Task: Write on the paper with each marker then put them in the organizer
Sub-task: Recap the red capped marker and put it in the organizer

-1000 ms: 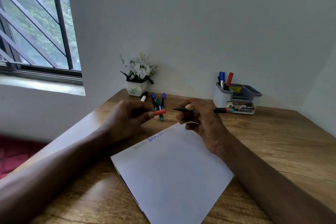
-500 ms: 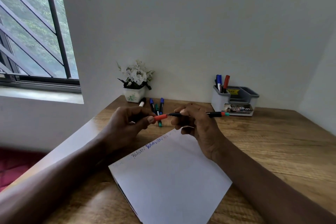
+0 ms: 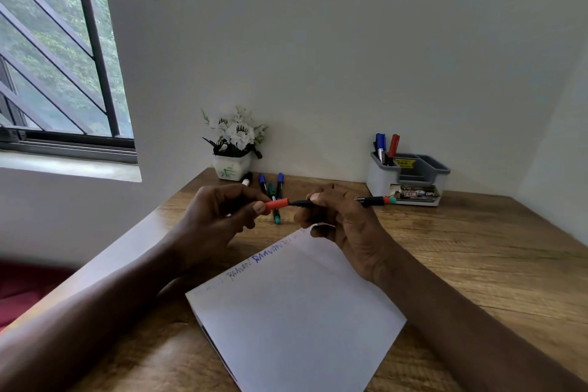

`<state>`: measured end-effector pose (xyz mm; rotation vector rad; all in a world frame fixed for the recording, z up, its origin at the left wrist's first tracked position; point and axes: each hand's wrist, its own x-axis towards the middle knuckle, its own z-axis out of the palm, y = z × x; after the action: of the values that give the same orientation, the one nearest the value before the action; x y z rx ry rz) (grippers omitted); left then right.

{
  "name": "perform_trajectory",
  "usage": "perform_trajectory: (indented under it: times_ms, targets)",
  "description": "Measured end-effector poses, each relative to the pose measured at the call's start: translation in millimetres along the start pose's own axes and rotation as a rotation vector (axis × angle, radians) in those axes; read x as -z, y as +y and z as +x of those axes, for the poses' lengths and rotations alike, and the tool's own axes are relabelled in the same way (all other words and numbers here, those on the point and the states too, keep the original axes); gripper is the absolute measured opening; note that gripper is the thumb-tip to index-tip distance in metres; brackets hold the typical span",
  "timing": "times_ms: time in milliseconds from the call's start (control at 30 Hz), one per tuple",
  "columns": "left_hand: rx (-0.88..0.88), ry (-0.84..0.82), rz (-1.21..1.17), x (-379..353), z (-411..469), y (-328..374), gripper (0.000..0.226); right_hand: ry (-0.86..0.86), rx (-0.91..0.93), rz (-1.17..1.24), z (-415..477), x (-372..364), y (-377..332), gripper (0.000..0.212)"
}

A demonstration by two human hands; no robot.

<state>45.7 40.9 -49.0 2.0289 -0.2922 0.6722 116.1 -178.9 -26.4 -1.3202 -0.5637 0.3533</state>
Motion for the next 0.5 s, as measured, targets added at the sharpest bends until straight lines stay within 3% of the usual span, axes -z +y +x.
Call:
perform_trajectory:
  times_ms: [333, 500]
  targets:
    - [-0.015, -0.058, -0.102, -7, -3, 6, 0.02, -0.116, -0.006, -0.124, -1, -3, 6, 0.016]
    - [0.015, -0.093, -0.225, -5, -4, 9, 0.02, -0.042, 0.111, -0.116, -1, -10, 5, 0.028]
